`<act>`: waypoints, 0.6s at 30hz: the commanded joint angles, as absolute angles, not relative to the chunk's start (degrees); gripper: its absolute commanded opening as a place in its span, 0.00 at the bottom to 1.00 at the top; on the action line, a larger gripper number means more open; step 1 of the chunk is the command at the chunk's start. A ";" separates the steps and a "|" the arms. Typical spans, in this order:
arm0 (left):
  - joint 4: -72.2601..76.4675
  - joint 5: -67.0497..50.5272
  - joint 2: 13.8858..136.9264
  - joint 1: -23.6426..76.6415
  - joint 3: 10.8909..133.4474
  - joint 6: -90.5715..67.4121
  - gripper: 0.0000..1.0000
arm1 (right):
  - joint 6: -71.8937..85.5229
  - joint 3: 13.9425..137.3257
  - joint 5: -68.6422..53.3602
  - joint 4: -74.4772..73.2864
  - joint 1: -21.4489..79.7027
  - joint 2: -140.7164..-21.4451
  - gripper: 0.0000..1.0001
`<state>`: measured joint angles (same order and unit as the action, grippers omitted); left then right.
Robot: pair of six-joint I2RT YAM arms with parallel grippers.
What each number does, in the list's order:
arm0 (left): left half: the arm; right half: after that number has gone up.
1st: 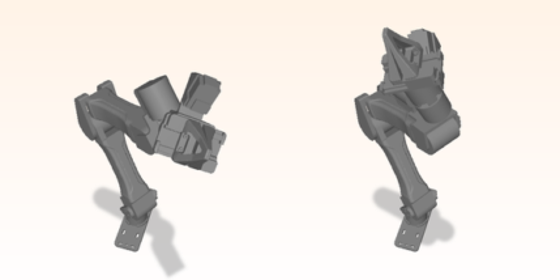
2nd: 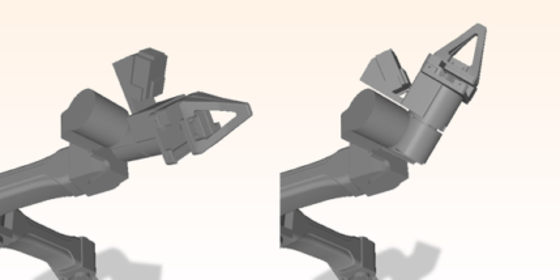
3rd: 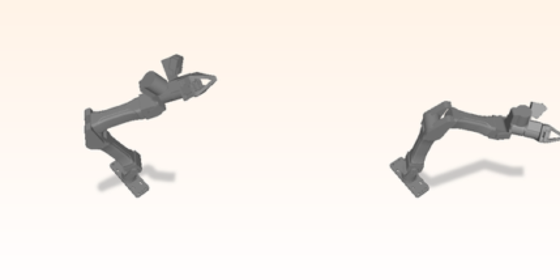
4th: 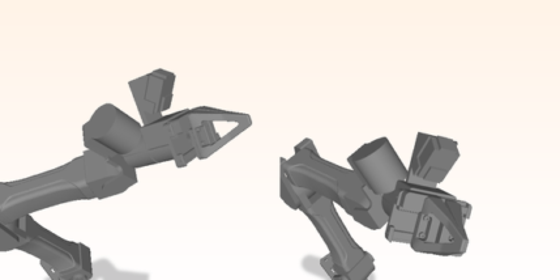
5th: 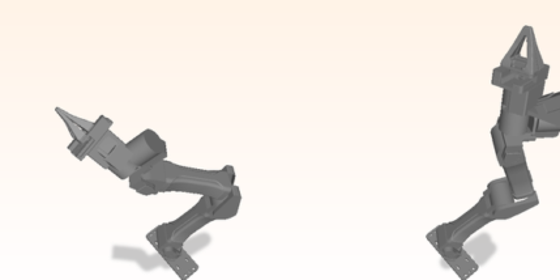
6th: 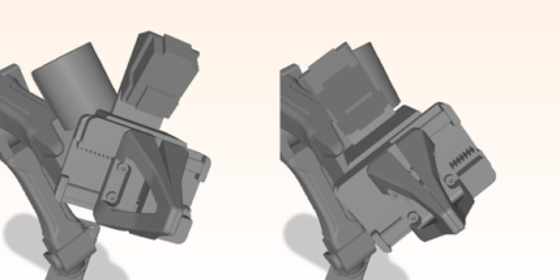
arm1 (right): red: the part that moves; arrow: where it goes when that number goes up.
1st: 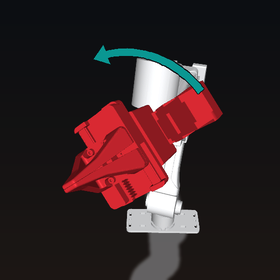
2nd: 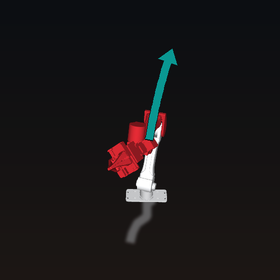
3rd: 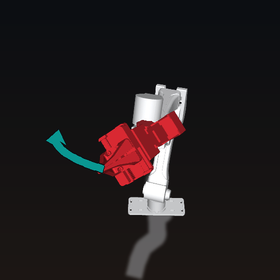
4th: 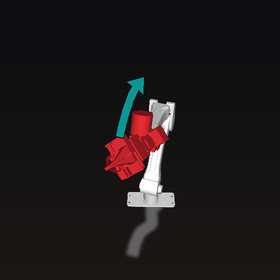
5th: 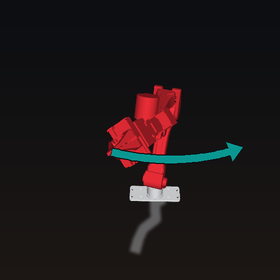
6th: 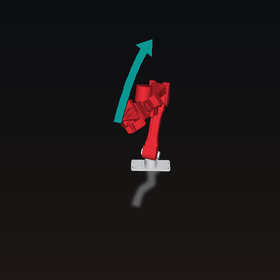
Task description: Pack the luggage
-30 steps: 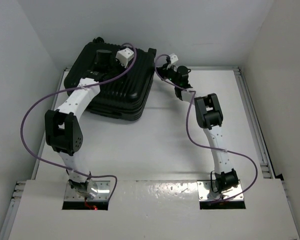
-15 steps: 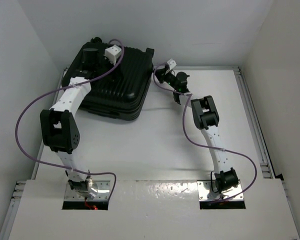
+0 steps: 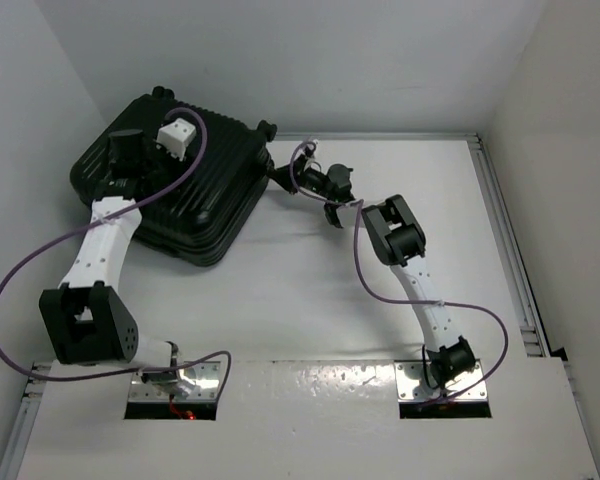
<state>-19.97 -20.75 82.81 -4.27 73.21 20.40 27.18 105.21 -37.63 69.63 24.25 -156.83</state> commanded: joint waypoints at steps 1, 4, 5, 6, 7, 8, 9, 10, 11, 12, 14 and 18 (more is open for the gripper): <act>-29.79 -22.67 79.90 -3.25 69.70 24.33 0.54 | 39.08 100.22 -52.99 92.27 33.75 -147.15 0.00; -28.74 -22.15 79.28 -2.12 70.22 23.13 0.57 | 39.64 96.42 -53.70 93.07 34.02 -145.37 0.00; -28.22 -22.67 79.80 -1.33 72.49 22.51 0.59 | 38.59 95.98 -53.70 92.64 33.93 -145.11 0.00; -27.60 -22.68 81.98 -0.71 74.25 20.59 0.59 | 38.06 94.85 -53.01 90.72 33.23 -144.76 0.00; -27.60 -22.15 83.83 0.86 79.23 19.35 0.59 | 37.36 94.40 -52.65 88.44 32.79 -144.58 0.00; -27.60 -21.63 86.02 1.84 82.41 17.94 0.59 | 35.87 93.96 -52.39 87.46 32.26 -143.71 0.00; -28.90 -21.10 88.57 2.80 86.01 16.80 0.59 | 35.51 92.91 -51.25 84.67 31.91 -143.53 0.00; -29.70 -21.09 91.29 3.77 89.79 15.83 0.59 | 35.33 92.55 -50.98 83.94 31.38 -143.09 0.00; -30.40 -20.40 97.32 5.43 97.31 14.08 0.59 | 34.55 91.77 -50.63 83.59 30.85 -142.39 0.00; -31.89 -19.87 100.51 6.32 101.12 13.28 0.59 | 34.63 90.97 -50.36 83.32 30.59 -142.30 0.00; -35.57 -17.42 110.59 8.34 113.56 11.00 0.59 | 34.19 89.57 -50.19 82.79 29.88 -141.51 0.00; -44.25 -8.98 125.04 11.60 131.28 10.80 0.53 | 34.02 88.59 -48.35 81.48 29.18 -140.89 0.00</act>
